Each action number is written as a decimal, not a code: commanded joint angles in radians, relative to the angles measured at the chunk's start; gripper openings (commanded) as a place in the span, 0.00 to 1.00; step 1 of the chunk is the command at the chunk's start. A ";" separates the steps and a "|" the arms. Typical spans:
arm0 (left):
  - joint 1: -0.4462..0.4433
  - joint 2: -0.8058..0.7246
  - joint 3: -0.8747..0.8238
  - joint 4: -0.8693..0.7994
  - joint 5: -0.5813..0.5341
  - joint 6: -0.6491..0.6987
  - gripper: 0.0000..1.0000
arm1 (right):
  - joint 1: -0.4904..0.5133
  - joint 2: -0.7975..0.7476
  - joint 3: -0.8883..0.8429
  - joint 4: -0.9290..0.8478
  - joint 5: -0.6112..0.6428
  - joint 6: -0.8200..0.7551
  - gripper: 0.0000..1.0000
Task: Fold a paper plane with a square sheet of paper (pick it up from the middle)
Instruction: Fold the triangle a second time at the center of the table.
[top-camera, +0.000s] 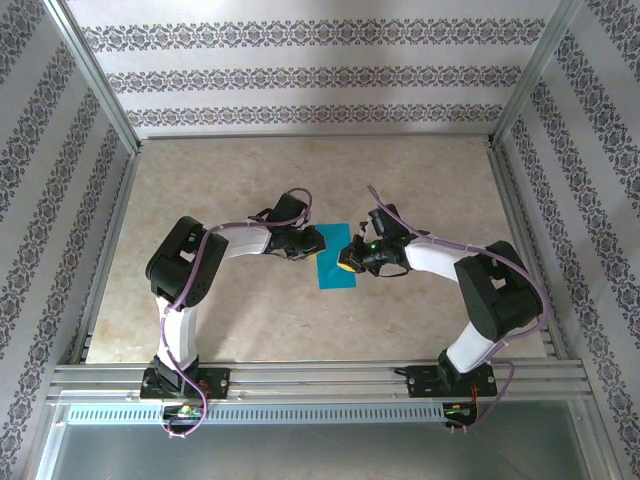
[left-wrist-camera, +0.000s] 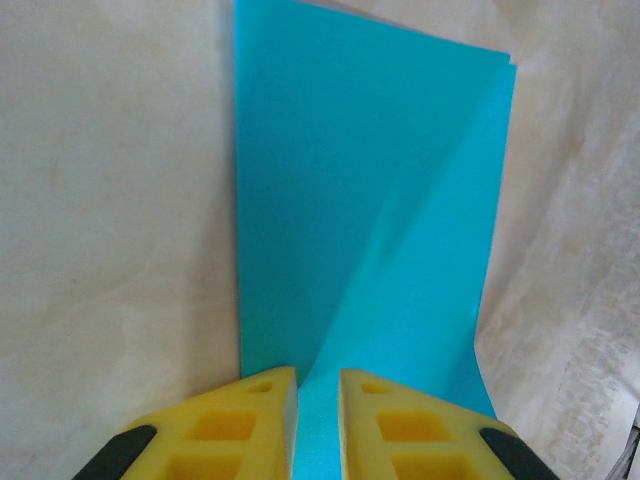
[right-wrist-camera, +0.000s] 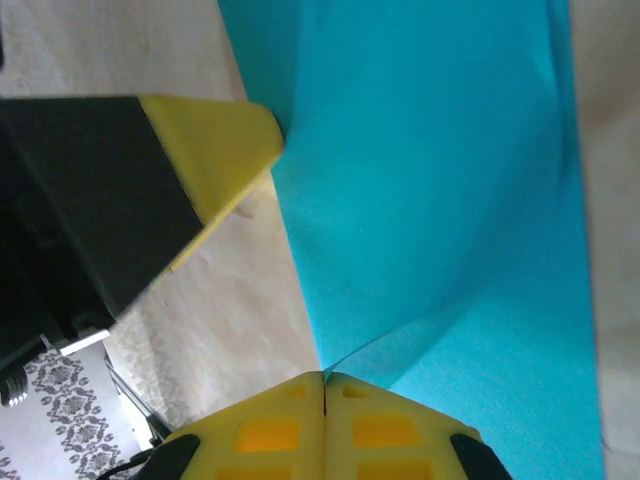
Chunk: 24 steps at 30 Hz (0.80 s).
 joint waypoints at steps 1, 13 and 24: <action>0.004 0.031 -0.011 -0.024 0.006 -0.014 0.19 | 0.015 0.046 0.042 0.032 0.003 -0.026 0.03; 0.006 0.008 0.037 -0.056 0.048 -0.004 0.18 | 0.061 0.175 0.137 0.008 0.069 -0.078 0.03; 0.020 0.059 0.176 -0.217 -0.006 0.080 0.19 | 0.062 0.184 0.125 0.023 0.074 -0.082 0.03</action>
